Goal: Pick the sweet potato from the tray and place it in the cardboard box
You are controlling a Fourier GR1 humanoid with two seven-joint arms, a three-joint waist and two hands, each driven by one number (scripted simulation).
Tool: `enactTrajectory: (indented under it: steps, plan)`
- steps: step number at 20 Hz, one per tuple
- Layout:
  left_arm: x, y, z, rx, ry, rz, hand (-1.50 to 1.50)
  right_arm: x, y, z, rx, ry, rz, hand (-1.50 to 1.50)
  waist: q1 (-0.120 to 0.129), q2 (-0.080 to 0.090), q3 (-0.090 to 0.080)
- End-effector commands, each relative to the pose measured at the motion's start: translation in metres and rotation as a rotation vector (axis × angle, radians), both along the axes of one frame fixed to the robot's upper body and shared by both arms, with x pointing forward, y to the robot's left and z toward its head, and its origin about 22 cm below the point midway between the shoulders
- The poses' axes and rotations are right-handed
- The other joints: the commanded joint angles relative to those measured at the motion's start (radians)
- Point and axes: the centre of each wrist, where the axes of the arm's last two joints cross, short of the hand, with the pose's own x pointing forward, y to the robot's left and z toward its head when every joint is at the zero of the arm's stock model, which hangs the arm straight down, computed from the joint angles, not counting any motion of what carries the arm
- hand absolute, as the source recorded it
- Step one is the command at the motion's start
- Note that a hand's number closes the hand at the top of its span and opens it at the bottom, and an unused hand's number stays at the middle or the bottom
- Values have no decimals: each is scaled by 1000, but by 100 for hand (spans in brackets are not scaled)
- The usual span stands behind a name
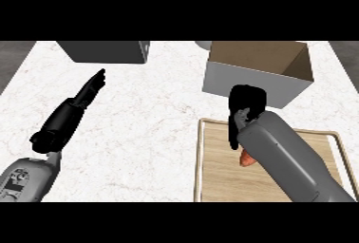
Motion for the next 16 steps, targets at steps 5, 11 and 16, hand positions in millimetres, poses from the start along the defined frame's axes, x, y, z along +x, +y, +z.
enactTrajectory:
  steps: [5,11,16]
  plan:
    - [1,0,1,1,0,20,0,8,39,-19,-278,81,-175,-150,-23,-6,3]
    - [2,3,1,-10,-2,22,0,17,55,-16,-321,116,-167,-150,-27,-4,3]
    - [1,-5,1,-13,-7,30,0,13,44,-39,-359,147,-205,-150,-33,-3,5]
